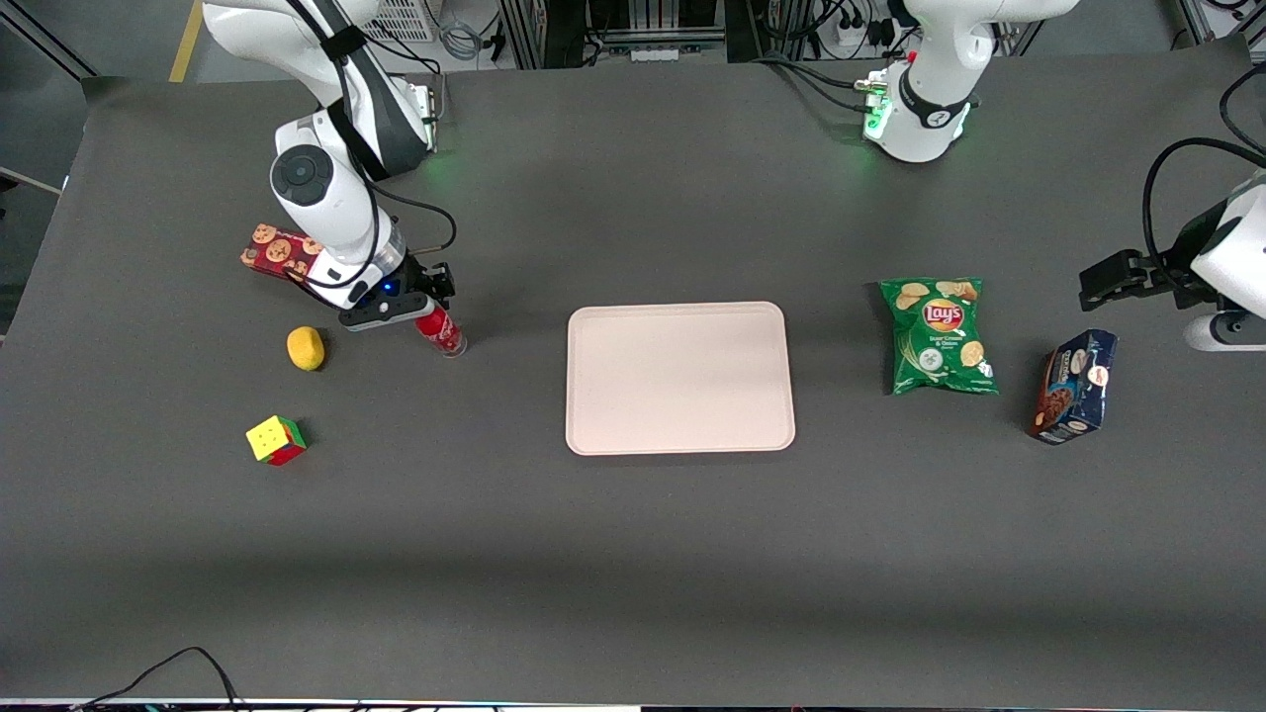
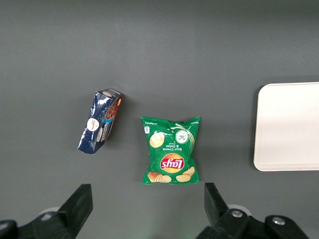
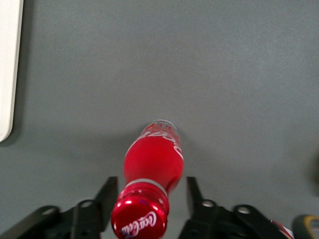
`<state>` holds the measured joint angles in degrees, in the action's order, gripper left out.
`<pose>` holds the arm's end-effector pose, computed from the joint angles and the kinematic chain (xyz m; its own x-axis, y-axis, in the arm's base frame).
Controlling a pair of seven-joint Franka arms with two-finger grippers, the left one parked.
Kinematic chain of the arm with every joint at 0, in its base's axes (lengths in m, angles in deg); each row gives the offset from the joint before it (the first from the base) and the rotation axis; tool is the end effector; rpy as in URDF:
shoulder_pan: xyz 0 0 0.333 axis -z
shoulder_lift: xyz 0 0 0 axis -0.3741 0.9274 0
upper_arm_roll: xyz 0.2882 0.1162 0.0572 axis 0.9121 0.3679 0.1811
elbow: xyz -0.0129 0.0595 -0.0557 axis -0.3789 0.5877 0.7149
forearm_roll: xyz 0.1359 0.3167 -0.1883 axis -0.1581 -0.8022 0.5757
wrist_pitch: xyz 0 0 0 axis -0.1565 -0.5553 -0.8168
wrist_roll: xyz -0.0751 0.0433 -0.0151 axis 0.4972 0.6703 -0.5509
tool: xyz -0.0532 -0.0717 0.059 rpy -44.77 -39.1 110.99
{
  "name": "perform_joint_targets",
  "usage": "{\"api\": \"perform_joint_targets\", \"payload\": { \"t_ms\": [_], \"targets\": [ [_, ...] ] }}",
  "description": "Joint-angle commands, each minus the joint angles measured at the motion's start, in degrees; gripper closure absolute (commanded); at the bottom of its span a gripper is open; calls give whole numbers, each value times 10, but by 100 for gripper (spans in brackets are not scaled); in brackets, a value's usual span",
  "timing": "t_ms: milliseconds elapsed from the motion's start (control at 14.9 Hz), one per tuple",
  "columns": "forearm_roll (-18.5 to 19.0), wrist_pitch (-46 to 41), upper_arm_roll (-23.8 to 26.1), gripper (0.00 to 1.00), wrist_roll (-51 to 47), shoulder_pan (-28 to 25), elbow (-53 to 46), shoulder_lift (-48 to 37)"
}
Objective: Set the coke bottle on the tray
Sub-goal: 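Lower the open right gripper around the bottle and close it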
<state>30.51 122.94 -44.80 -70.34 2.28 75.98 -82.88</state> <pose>0.4190 0.1649 0.2901 0.9810 0.1933 0.0131 0.1935 -0.9810 -0.0129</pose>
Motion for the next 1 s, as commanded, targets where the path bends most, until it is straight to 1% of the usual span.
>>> {"api": "perform_joint_targets", "payload": {
  "t_ms": [0,67,201,469,603,737,804,938],
  "targets": [
    [0,11,1,62,16,4,4,1],
    [0,11,1,76,16,4,4,1],
    [0,10,1,100,16,4,4,0],
    [0,1,2,100,15,3,0,-6],
    [-1,-17,2,100,14,2,-14,-10],
    [-1,-88,2,100,14,2,-60,-16],
    [-1,-143,2,100,15,2,-93,-18],
    [-1,-221,2,100,17,2,-161,-22]
  ]
}}
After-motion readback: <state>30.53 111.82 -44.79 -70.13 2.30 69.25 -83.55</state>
